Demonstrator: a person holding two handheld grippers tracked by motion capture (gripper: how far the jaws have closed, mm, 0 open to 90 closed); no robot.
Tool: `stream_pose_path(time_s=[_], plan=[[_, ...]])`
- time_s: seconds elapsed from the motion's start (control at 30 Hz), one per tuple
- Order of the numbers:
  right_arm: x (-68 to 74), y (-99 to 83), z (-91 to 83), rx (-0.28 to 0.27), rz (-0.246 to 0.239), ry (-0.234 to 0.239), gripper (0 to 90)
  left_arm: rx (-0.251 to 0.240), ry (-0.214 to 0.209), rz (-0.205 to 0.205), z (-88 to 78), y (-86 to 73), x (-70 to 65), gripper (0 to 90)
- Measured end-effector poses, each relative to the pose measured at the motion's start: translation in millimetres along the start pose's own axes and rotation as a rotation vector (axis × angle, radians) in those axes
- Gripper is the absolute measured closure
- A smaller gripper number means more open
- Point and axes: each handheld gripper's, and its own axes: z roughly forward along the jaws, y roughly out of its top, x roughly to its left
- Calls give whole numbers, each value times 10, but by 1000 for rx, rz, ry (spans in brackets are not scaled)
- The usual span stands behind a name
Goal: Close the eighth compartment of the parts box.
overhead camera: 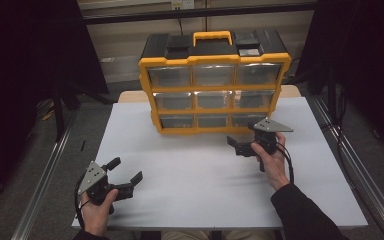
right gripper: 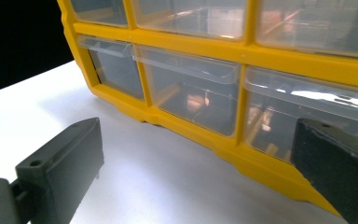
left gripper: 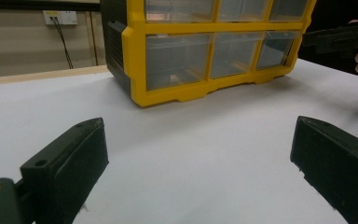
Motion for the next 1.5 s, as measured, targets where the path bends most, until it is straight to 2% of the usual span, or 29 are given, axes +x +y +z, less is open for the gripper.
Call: stream_pose_path(time_s=[0.3, 0.83, 1.1, 1.5], plan=[[-55, -50, -200, 13, -16, -45, 25, -3, -3, -3, -1, 2, -3, 37], [-83, -102, -537, -20, -23, -63, 27, -3, 6, -5, -15, -3, -2, 37], [-132, -183, -745, -29, 3, -79, 27, -9, 5, -9, -24, -3, -3, 37], [-143, -297, -1051, -31, -7, -100, 23, -9, 11, -8, -37, -9, -3, 37]])
